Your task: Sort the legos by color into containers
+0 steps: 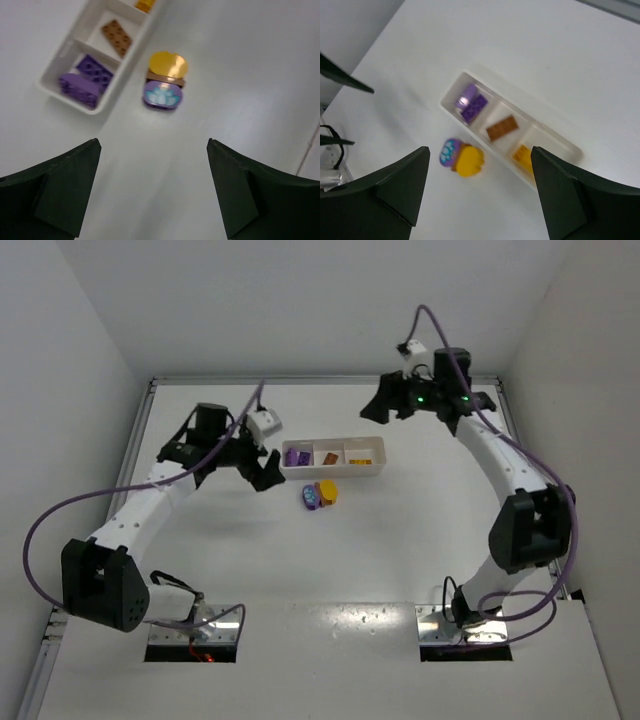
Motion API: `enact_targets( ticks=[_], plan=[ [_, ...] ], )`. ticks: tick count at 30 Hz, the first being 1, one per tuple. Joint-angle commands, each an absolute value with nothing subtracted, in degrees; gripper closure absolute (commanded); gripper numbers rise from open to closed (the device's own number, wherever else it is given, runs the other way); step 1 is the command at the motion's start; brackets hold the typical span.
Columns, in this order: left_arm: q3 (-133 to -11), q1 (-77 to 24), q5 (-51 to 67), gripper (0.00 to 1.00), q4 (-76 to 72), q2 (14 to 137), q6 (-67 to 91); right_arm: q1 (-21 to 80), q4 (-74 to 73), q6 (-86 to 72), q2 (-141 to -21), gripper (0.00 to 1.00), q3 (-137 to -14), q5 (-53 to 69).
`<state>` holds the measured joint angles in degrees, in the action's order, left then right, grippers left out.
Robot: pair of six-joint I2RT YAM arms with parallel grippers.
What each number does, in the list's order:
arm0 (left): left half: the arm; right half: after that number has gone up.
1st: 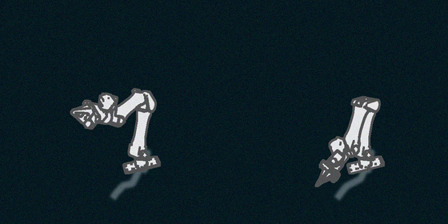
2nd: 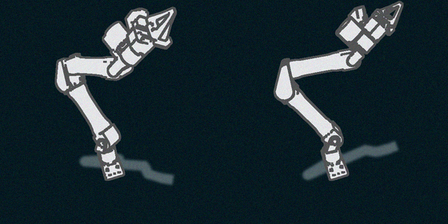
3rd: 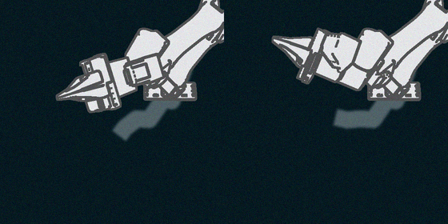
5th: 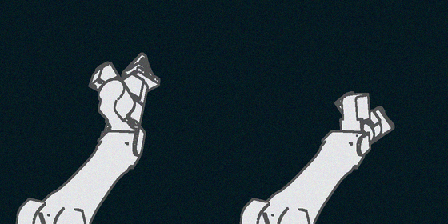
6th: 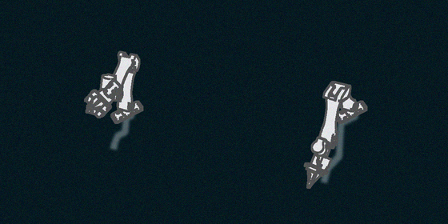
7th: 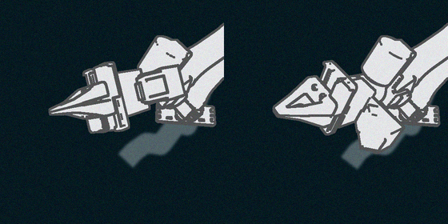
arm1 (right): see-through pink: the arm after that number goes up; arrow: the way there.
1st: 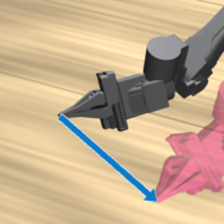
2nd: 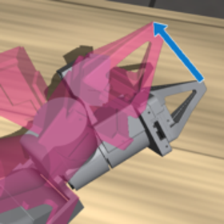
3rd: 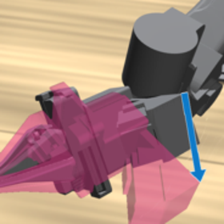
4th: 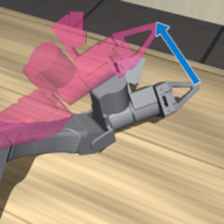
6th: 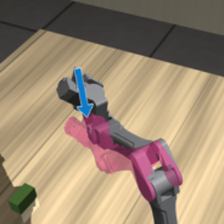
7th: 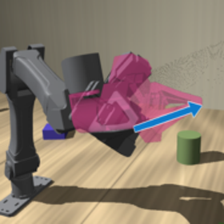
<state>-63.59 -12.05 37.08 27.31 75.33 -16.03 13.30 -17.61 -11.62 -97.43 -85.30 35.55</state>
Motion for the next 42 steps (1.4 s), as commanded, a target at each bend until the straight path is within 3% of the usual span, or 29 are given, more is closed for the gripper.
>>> enact_targets(
  ticks=[1,10,20,42],
  plan=[
    [-58.63,-19.83,36.05,0.06,31.2,75.05,-31.44,7.48,-26.71,-6.16,-93.89,0.18,-79.03,42.52],
    [-48.35,-33.65,25.32,0.07,14.07,80.32,-34.89,-2.19,-26.02,-6.15,-87.45,0.18,-69.26,48.77],
    [-49.74,-33.66,26.54,0.04,4.67,90.34,-32.17,-4.66,-26.1,-7.29,-88.24,0.18,-68.82,50.62],
    [-60.73,-31.64,26.98,0.04,4.57,100.55,-26.37,-6.24,-24.52,-8.35,-88.77,0.18,-68.29,53.35]
  ],
)
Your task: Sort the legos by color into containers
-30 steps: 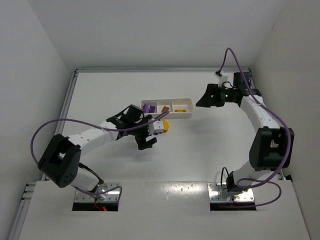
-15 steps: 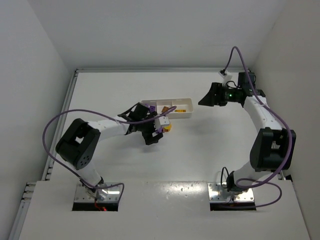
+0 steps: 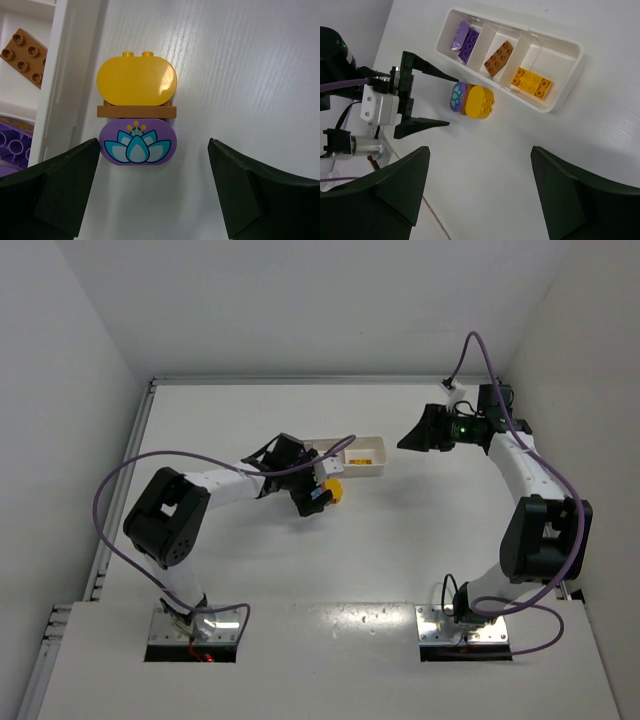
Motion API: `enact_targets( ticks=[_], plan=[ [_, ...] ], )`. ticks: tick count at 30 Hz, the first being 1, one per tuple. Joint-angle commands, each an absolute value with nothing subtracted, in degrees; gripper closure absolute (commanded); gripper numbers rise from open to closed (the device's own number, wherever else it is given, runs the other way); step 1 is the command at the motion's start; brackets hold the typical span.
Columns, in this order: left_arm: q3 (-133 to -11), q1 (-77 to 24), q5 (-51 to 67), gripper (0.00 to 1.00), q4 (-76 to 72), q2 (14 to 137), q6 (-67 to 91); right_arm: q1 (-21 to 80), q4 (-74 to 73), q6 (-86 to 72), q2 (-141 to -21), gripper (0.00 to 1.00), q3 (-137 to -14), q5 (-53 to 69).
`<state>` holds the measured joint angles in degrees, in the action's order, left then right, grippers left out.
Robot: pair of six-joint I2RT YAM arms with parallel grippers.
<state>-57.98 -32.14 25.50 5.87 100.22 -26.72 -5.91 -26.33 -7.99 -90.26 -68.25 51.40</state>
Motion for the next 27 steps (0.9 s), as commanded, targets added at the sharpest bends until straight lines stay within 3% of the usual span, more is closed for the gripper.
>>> enact_targets(
  ticks=[1,27],
  plan=[
    [-60.73,-31.64,26.98,0.04,4.57,101.16,-26.37,-6.24,-24.52,-8.35,-88.77,0.18,-68.29,53.35],
    [-66.53,-30.59,24.52,0.04,9.4,106.61,-25.84,-6.77,-24.52,-8.35,-91.4,0.18,-68.82,55.02]
  ],
)
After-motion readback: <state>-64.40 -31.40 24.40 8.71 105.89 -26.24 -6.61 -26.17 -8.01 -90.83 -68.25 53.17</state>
